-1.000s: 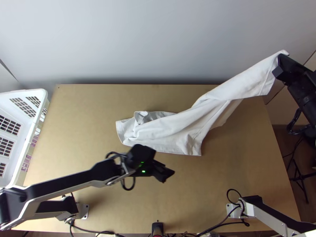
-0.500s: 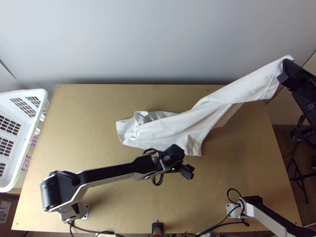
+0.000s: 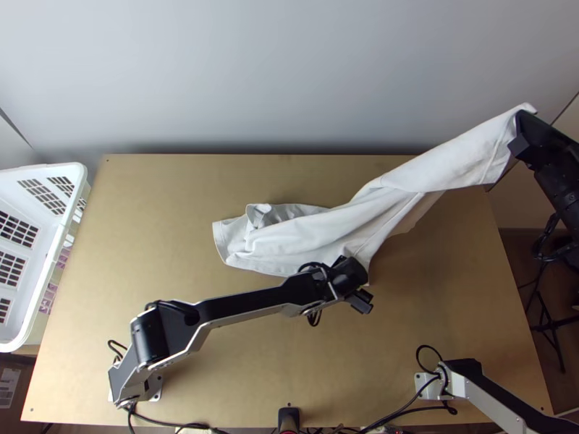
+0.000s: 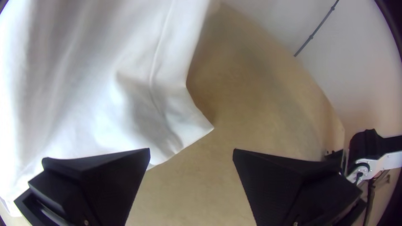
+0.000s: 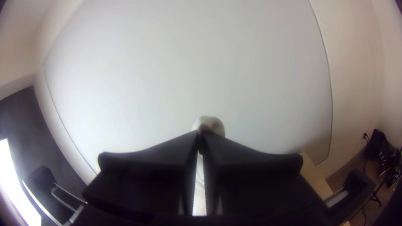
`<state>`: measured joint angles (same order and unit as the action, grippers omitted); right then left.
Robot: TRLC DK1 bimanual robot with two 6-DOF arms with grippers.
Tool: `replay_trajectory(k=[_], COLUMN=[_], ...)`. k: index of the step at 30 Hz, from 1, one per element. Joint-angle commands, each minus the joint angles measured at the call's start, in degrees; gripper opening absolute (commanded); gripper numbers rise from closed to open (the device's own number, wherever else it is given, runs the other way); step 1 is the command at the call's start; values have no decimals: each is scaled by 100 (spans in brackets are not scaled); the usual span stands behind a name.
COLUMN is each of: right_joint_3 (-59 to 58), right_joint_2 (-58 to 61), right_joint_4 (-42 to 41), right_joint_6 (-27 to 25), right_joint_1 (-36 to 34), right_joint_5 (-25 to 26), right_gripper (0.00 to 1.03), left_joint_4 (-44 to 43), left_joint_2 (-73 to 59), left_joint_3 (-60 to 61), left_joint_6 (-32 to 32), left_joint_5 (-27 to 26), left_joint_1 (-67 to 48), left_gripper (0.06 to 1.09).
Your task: Fold the t-shirt
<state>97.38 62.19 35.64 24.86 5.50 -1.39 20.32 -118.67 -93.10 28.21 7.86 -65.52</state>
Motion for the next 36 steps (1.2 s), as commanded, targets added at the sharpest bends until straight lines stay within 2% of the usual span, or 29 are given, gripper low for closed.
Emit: replay_trajectory(k=[1, 10, 11, 12, 13, 14, 16, 17, 26, 33, 34, 35, 36], right_joint_3=[-9, -44, -44, -62, -70, -79, -97, -106, -114, -149, -158, -158, -158], right_joint_2=[-23, -32, -32, -32, -32, -41, -58, -58, -67, -67, -67, -67, -67], right_joint_4=[5, 13, 13, 5, 13, 5, 13, 13, 5, -39, -48, -48, -48], right_joint_6=[1, -8, 1, -8, -8, -8, -8, -8, -8, -8, -8, -8, -8], right_joint_1=[13, 30, 30, 30, 30, 30, 30, 30, 30, 48, 48, 48, 39], right_joint_5=[-28, -37, -37, -37, -37, -37, -37, -37, -37, -46, -46, -46, -46], right_gripper=[3, 3, 3, 3, 3, 3, 3, 3, 3, 3, 3, 3, 3], left_joint_4=[711, 790, 851, 913, 948, 948, 948, 965, 1185, 1150, 1150, 1150, 1150], left_joint_2=[-552, -745, -763, -763, -763, -754, -754, -771, -525, -183, -209, -227, -244], left_joint_3=[-903, -912, -929, -938, -938, -938, -947, -964, -780, -841, -859, -868, -877], left_joint_6=[-140, -131, -122, -122, -122, -114, -140, -140, -122, -114, -105, -96, -61], left_joint_5=[533, 533, 533, 524, 471, 436, 207, 199, 199, -56, -74, -144, -206], left_joint_1=[-14, -163, -172, -172, -172, -163, -137, -110, 180, 215, 197, 180, 171], left_gripper=[102, 102, 99, 91, 78, 60, 12, 10, 10, 10, 12, 19, 32])
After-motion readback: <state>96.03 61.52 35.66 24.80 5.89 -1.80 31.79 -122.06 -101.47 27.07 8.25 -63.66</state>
